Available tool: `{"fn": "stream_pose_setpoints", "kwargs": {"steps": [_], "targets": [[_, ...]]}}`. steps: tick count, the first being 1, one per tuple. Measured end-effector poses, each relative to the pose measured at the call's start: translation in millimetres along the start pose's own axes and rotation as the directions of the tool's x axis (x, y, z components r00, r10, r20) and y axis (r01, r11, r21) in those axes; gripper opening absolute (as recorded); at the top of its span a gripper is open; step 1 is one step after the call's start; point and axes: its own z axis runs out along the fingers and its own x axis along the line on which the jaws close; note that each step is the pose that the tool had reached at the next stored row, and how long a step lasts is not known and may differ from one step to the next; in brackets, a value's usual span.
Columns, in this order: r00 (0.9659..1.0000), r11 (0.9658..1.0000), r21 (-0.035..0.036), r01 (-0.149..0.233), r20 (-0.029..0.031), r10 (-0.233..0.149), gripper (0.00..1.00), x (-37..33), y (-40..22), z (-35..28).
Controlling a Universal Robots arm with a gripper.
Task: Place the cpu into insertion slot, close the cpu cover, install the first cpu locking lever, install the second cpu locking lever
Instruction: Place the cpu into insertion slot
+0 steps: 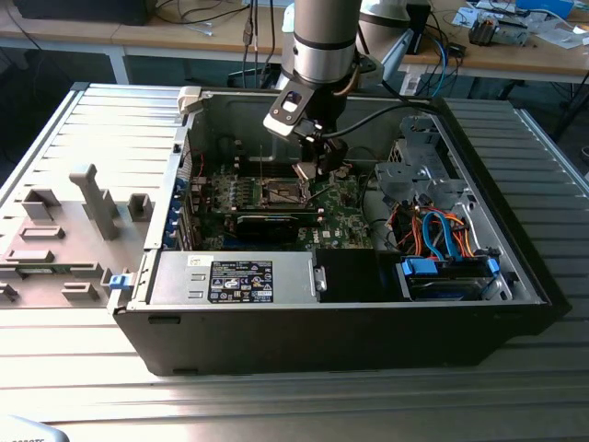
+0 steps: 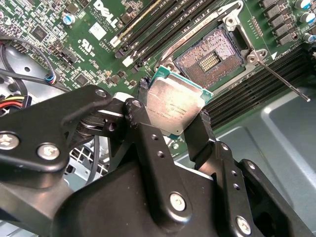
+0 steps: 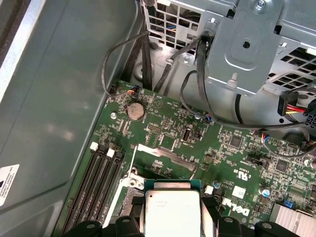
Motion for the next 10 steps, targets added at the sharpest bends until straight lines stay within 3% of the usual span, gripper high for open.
{"fn": "stream_pose_setpoints", "kwargs": {"steps": [10], "targets": [[1.0,1.0,-0.0002,-0.01,0.0007,0.01,0.54,0.0,0.0,0.2]]}}
